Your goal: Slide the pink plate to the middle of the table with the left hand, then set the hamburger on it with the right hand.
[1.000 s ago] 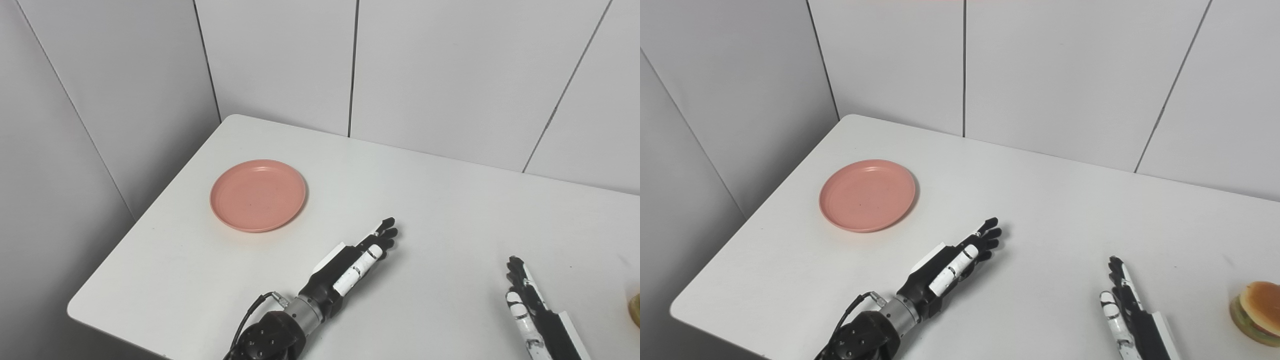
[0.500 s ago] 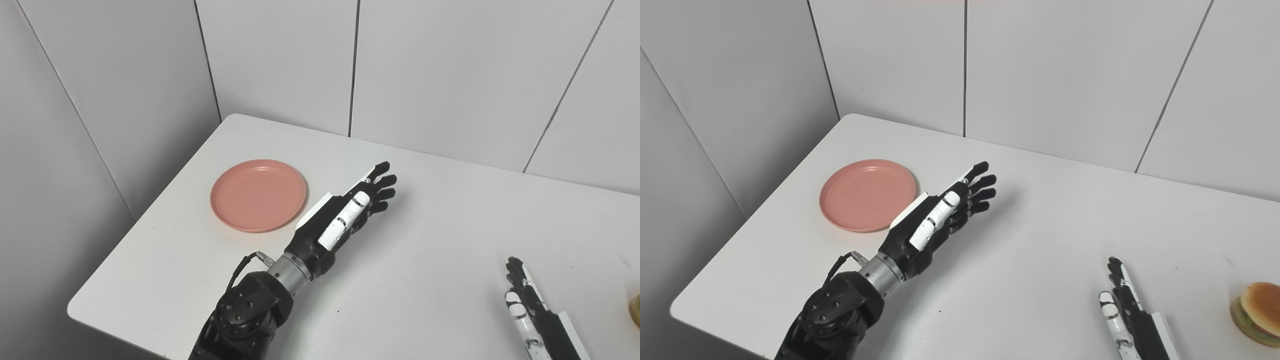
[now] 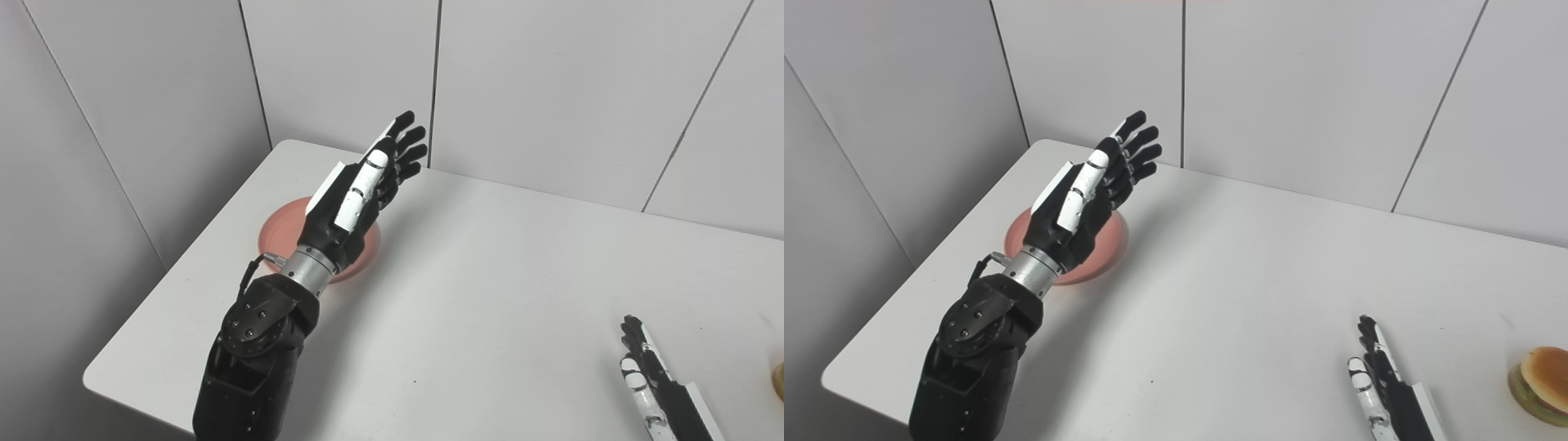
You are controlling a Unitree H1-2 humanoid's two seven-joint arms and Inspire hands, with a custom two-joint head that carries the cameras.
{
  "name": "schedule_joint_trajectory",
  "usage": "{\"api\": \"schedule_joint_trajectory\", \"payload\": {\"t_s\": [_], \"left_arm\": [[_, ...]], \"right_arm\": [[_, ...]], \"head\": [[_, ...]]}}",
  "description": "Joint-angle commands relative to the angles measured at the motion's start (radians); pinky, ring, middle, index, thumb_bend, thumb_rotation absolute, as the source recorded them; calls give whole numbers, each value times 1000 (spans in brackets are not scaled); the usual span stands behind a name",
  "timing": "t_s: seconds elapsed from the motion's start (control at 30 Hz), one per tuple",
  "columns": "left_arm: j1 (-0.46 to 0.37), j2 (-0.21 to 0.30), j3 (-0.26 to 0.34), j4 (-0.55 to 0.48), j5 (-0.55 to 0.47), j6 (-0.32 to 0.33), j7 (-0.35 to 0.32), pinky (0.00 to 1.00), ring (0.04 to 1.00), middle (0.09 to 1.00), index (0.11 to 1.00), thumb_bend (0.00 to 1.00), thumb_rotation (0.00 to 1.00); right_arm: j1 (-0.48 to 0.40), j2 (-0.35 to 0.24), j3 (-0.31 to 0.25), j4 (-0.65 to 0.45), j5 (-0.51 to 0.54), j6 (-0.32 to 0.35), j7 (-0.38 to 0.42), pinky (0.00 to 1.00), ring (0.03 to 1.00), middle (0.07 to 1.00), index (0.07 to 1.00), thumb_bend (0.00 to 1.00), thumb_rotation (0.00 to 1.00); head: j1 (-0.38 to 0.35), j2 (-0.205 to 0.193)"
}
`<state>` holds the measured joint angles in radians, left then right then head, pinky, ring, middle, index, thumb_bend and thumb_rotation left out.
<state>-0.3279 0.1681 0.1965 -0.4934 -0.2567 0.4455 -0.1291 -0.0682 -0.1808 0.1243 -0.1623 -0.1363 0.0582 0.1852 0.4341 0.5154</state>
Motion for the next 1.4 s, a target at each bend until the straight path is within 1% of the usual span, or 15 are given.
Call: {"api": "schedule_joint_trajectory", "payload": {"t_s": [0.0,0.1,0.3,0.4,0.53,0.77,0.93,1.07,1.27,1.37], "left_arm": [[-46,29,27,-6,-20,-50,12,976,958,970,973,469,1000],[-64,60,54,26,-26,-81,5,984,973,977,978,474,1000],[-103,95,109,69,-42,-81,40,977,954,975,976,446,1000],[-114,125,138,109,-49,-94,44,994,963,982,980,455,1000],[-127,142,174,153,-58,-107,63,954,963,977,973,428,1000],[-142,172,242,253,-94,-141,84,941,952,958,952,437,1000],[-143,198,271,340,-127,-174,67,927,931,931,925,433,1000],[-148,214,288,409,-148,-191,71,909,912,913,911,435,1000],[-153,221,309,485,-170,-208,80,909,909,909,900,444,1000],[-155,219,316,504,-177,-209,85,899,899,900,893,442,1000]], "right_arm": [[-9,-5,-7,-14,14,-3,4,1000,1000,988,988,0,1000],[-8,-5,-8,-18,18,6,6,1000,1000,990,990,0,1000],[-9,-11,-7,-11,14,-5,5,1000,1000,990,992,0,1000],[-8,-7,-9,-18,19,13,4,1000,1000,989,990,0,1000],[-9,-7,-9,-22,22,18,5,1000,1000,992,992,0,1000],[-7,-10,-9,-20,11,11,1,1000,1000,987,990,0,1000],[-7,-11,-9,-20,9,13,3,1000,1000,990,992,0,1000],[-7,-11,-10,-23,14,13,5,1000,1000,991,993,0,1000],[-8,-10,-13,-21,21,19,5,1000,1000,988,992,0,1000],[-8,-10,-14,-24,26,25,7,1000,1000,990,994,0,1000]], "head": [[0,1],[1,3],[4,4],[7,5],[9,5],[12,4],[12,4],[12,4],[16,6],[17,7]]}}
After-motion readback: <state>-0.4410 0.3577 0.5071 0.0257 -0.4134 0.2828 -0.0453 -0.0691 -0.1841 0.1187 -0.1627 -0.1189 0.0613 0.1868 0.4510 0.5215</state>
